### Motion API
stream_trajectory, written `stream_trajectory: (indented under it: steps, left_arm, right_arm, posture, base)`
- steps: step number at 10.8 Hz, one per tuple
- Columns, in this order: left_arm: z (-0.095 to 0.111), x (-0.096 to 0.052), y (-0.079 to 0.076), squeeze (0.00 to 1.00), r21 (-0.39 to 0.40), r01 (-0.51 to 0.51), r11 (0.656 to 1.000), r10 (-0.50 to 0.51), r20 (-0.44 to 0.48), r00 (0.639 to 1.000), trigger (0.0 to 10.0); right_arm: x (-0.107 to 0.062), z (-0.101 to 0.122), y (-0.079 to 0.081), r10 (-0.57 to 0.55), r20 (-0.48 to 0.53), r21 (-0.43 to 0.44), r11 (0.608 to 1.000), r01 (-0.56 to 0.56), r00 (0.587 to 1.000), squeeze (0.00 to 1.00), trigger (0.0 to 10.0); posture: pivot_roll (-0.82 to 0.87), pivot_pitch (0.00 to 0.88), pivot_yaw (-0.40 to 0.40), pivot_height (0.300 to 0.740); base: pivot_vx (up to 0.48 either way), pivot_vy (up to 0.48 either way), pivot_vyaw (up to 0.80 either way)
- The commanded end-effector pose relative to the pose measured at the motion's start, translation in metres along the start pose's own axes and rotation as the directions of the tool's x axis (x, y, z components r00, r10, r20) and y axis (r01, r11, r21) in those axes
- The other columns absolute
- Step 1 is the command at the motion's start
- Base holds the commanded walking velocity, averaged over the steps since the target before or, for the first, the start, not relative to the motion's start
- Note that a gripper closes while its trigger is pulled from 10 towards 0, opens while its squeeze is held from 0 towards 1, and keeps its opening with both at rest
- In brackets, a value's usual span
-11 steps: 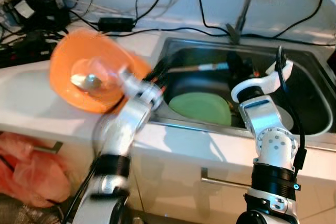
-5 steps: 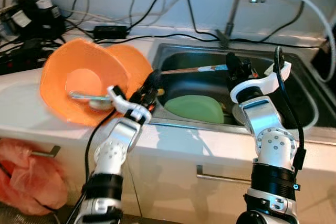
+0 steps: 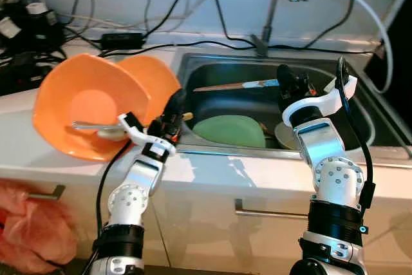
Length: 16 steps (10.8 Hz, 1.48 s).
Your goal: Kitchen organization
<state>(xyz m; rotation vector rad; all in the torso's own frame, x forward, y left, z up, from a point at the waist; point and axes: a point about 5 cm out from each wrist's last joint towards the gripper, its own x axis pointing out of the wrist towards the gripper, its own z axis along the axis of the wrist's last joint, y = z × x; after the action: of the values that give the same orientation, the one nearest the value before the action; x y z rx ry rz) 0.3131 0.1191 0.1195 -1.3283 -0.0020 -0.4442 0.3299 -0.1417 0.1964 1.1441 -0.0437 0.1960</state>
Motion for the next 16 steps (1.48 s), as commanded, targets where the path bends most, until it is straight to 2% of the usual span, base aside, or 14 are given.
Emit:
stream_trajectory:
  steps: [1,3,4,16]
  left_arm:
    - [-0.069,0.081,-0.085,1.0,-0.145,-0.026,0.989,-0.004,-0.199,0.98,10.0]
    - [-0.069,0.081,-0.085,1.0,-0.145,-0.026,0.989,-0.004,-0.199,0.98,10.0]
    - [-0.058,0.083,-0.09,0.0,-0.009,0.027,1.0,-0.028,-0.179,0.983,10.0]
    - [-0.058,0.083,-0.09,0.0,-0.009,0.027,1.0,-0.028,-0.179,0.983,10.0]
  right_arm:
    - [0.0,0.001,-0.002,-0.015,0.002,-0.008,1.0,0.015,1.0,0.0,0.0]
    - [0.0,0.001,-0.002,-0.015,0.002,-0.008,1.0,0.015,1.0,0.0,0.0]
    - [0.0,0.002,-0.003,-0.024,0.012,-0.013,1.0,0.024,1.0,0.0,10.0]
    - [0.0,0.002,-0.003,-0.024,0.012,-0.013,1.0,0.024,1.0,0.0,10.0]
  posture:
    - [0.1,0.0,0.0,0.74]
    - [0.1,0.0,0.0,0.74]
    - [0.1,0.02,0.04,0.74]
    - [0.1,0.02,0.04,0.74]
  base:
    - [0.0,0.0,0.0]
    - [0.0,0.0,0.0]
    - [0.0,0.0,0.0]
    - [0.0,0.0,0.0]
